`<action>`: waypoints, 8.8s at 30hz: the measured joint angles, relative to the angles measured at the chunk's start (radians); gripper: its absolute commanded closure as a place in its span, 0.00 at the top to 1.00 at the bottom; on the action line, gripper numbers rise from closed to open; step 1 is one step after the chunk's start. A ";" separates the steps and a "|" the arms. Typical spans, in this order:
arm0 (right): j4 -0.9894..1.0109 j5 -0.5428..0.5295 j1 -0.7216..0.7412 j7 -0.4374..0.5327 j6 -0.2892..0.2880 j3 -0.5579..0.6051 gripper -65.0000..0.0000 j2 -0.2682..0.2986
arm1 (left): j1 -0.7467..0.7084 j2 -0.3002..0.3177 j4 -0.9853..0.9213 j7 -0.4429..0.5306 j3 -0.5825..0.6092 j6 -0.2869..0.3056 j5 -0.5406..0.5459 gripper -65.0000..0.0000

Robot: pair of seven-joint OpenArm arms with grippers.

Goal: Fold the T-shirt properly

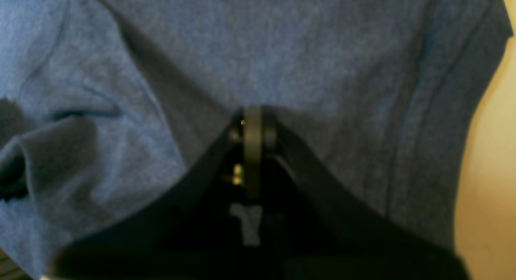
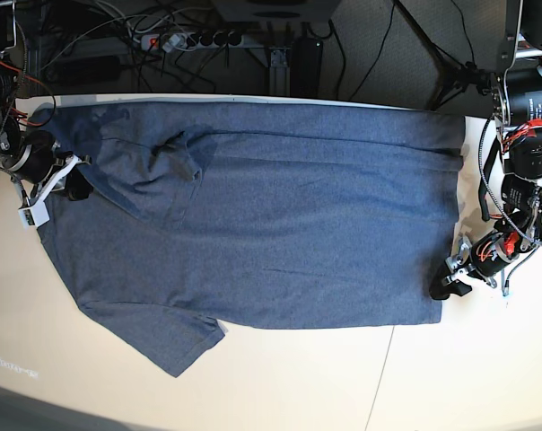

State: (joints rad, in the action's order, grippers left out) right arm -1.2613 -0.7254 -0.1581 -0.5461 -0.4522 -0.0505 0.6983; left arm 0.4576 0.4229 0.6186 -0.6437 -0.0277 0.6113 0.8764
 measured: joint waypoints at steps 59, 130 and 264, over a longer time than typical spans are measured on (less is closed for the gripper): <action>-0.054 -0.006 0.275 -0.060 -0.002 -0.265 0.00 0.038 | 0.073 -0.060 -0.011 0.056 0.003 0.000 -0.276 0.00; 0.823 0.413 0.867 0.132 -0.003 0.005 0.00 -0.280 | 0.078 -0.056 -0.008 -0.029 0.002 -0.001 -0.238 0.00; 0.807 0.318 0.901 0.011 -0.014 0.205 0.50 -0.313 | -0.139 0.092 0.383 -0.627 0.008 0.056 0.215 0.00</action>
State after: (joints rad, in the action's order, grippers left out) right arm -0.4545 -0.4076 0.7429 -0.5346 -0.4660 0.1547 0.3855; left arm 0.3183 0.5152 1.0016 -1.2709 -0.0200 0.6674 1.0916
